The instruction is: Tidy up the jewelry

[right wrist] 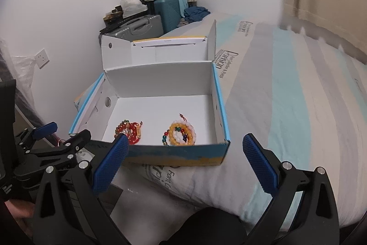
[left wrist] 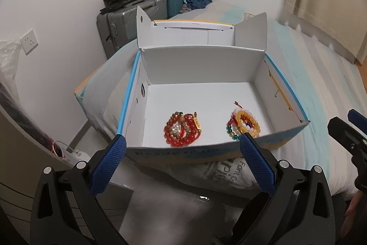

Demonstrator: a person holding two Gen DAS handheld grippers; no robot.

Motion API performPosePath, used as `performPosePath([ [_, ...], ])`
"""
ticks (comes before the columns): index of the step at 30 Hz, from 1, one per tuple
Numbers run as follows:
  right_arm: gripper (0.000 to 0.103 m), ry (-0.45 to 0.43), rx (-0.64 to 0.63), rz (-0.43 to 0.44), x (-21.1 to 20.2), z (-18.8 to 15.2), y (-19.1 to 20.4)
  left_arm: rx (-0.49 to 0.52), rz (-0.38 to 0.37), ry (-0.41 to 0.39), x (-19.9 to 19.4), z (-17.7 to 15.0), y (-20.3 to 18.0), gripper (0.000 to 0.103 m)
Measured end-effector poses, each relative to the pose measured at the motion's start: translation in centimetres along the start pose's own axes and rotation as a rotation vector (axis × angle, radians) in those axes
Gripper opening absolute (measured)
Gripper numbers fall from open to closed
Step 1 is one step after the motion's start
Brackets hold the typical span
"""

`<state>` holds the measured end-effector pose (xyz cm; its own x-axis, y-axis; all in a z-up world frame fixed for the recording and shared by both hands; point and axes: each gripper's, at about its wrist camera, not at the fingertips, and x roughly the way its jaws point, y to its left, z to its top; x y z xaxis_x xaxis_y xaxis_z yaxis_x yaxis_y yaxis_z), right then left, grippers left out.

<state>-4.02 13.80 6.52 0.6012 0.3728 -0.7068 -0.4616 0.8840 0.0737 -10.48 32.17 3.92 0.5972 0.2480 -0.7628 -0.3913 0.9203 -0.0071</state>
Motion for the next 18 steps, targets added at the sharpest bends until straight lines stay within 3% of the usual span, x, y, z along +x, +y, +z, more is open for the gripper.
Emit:
performPosePath([
  [18, 0.095, 0.011, 0.008, -0.014, -0.04, -1.13, 0.02, -0.001, 0.026, -0.005, -0.22, -1.17, -0.01, 0.097],
])
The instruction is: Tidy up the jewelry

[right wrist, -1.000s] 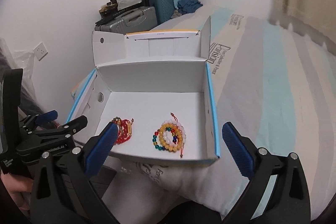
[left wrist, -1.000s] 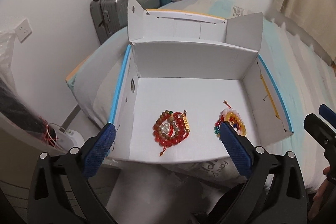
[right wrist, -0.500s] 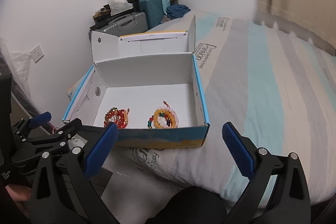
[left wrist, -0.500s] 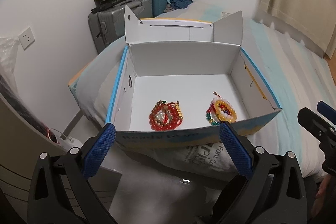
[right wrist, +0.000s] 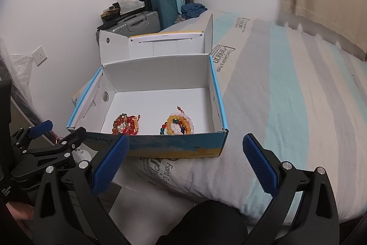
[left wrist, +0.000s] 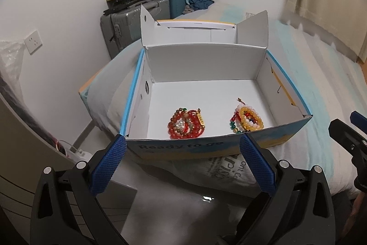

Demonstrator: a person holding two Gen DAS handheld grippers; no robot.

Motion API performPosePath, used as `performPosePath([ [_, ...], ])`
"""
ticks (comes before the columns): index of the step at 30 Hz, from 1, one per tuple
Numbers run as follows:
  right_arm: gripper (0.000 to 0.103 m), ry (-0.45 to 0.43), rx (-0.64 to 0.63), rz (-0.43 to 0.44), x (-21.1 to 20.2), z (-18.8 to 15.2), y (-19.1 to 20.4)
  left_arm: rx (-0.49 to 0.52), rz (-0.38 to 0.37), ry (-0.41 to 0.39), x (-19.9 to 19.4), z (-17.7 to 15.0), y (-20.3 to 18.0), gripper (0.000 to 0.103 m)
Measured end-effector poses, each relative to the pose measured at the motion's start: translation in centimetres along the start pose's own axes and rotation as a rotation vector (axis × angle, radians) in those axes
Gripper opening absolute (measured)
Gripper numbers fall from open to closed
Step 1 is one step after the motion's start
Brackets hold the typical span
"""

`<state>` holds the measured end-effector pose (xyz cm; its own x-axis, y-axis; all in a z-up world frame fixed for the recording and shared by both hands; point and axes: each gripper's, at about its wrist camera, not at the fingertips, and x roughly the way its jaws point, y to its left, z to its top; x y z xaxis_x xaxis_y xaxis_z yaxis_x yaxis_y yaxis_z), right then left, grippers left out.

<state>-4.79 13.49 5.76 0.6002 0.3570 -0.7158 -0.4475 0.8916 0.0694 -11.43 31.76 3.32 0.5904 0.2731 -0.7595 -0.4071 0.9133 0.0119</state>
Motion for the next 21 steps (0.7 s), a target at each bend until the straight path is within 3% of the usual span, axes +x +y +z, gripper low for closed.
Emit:
performPosePath([
  [10, 0.095, 0.008, 0.000, -0.002, 0.18, -0.68, 0.19, -0.060, -0.052, 0.013, 0.45, -0.10, 0.40, 0.097],
  [14, 0.095, 0.010, 0.002, -0.001, 0.16, -0.82, 0.06, -0.037, -0.016, 0.003, 0.31, -0.04, -0.09, 0.097],
  [21, 0.095, 0.012, 0.004, 0.000, 0.11, -0.79, -0.02, -0.067, -0.021, -0.013, 0.00, -0.29, 0.04, 0.097],
])
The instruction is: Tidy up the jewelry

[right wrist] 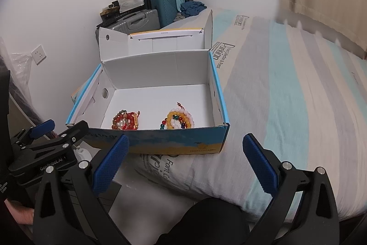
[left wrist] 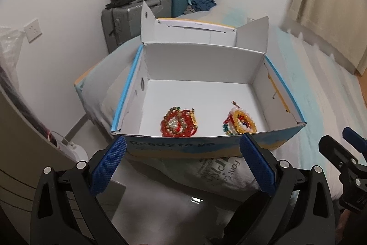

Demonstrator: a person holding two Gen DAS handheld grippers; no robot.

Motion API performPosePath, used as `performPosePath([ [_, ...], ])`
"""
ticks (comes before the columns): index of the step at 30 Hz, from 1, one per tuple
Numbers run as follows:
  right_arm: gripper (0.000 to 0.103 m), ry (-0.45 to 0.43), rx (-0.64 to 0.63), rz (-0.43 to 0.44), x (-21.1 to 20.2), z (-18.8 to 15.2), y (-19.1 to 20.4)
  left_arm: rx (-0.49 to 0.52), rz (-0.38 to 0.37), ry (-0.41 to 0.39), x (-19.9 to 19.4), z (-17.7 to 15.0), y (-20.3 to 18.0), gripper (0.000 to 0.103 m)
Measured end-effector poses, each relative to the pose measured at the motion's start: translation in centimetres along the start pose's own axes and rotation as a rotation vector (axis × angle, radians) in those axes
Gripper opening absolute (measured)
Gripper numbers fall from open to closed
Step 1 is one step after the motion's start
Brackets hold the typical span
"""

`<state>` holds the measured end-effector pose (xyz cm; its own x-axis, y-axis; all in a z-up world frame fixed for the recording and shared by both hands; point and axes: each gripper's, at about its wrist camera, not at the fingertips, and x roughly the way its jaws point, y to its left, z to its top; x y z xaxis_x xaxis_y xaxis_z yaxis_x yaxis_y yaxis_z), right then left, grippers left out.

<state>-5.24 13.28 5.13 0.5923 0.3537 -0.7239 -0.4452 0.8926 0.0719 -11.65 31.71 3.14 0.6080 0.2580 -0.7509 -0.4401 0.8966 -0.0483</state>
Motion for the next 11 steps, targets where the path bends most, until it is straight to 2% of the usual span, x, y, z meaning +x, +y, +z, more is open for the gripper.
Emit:
performPosePath([
  [11, 0.095, 0.001, 0.001, 0.001, -0.04, -0.06, -0.06, 0.029, 0.003, 0.020, 0.21, 0.18, -0.22, 0.097],
])
